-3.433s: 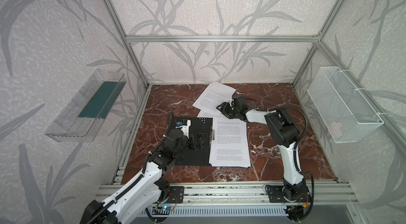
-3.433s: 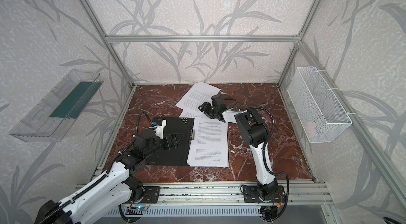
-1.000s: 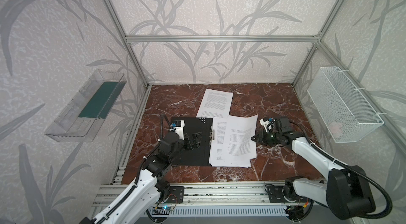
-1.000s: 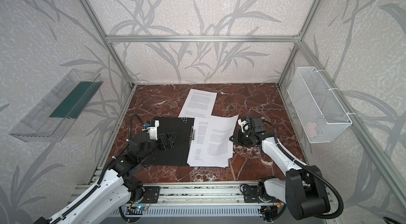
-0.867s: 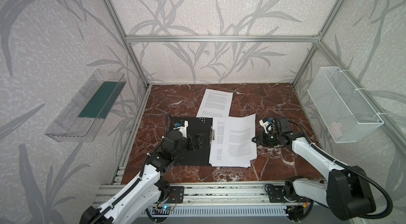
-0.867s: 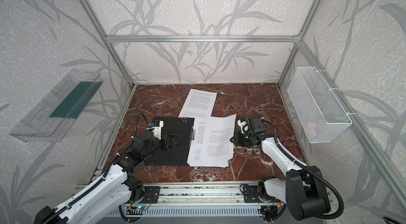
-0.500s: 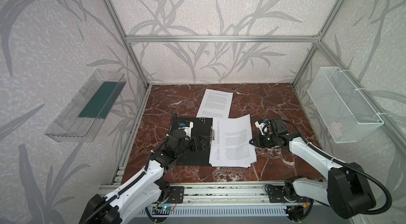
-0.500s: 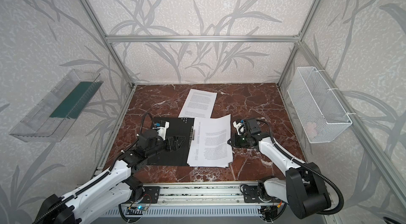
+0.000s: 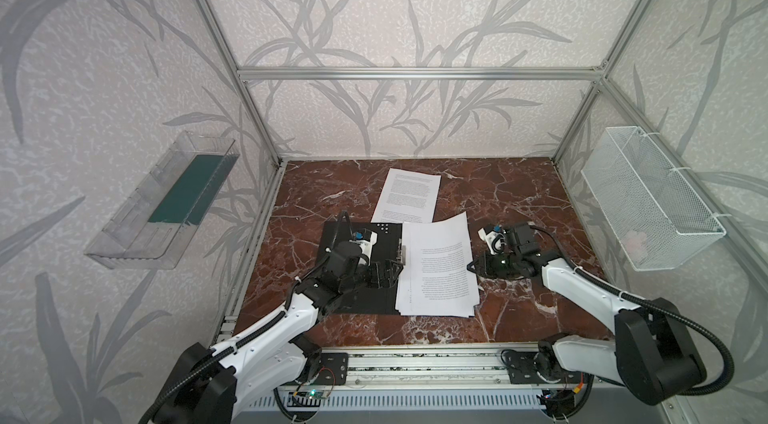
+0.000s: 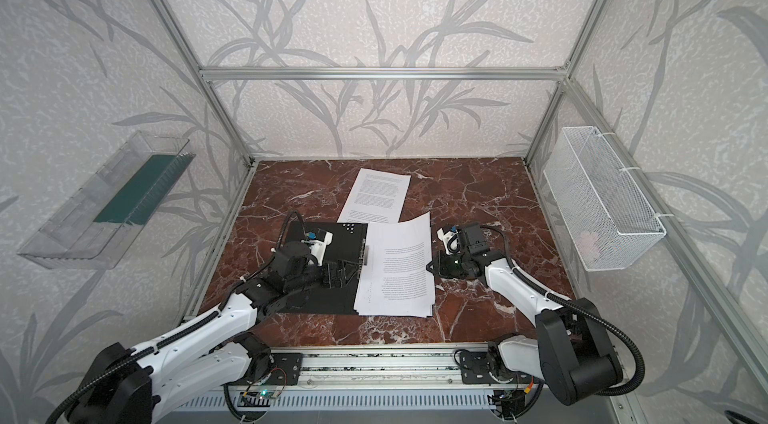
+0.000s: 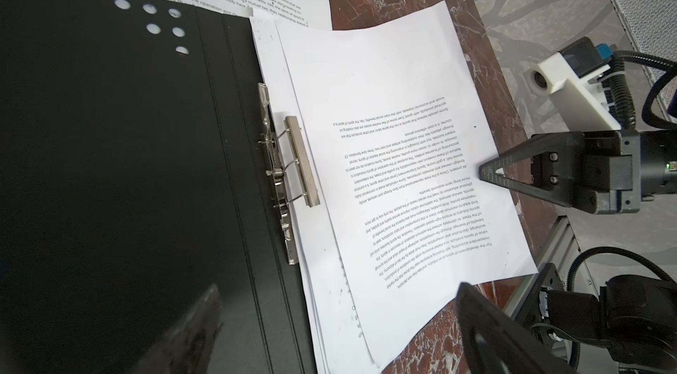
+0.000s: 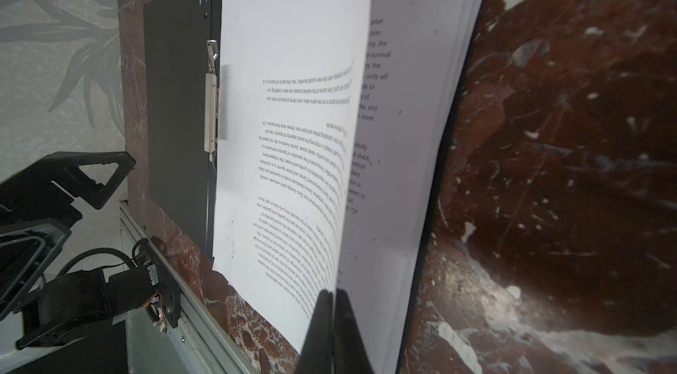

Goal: Put the files into the folder

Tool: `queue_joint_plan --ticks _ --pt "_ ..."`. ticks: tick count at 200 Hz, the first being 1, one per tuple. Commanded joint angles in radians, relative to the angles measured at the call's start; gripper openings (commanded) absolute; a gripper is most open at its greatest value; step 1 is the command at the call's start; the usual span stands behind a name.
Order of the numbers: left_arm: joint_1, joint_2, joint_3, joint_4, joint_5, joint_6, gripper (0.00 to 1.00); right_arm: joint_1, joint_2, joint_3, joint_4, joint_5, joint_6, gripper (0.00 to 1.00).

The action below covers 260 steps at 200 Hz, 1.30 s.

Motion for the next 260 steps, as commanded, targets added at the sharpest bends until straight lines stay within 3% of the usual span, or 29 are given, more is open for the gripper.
queue_joint_plan --ticks 1,82,260 --pt "-0.019 -0.005 0.04 0.018 0.002 0.027 0.99 0.014 0.011 -0.014 0.047 0.001 0.027 0.0" --pt "-0.095 0.003 0.069 0.0 -0.025 0.058 0.99 0.041 0.018 -0.037 0.109 0.004 0.078 0.0" --pt "-0.103 -0.013 0.073 -0.022 -0.057 0.066 0.99 0.082 0.063 -0.047 0.183 0.0 0.125 0.0"
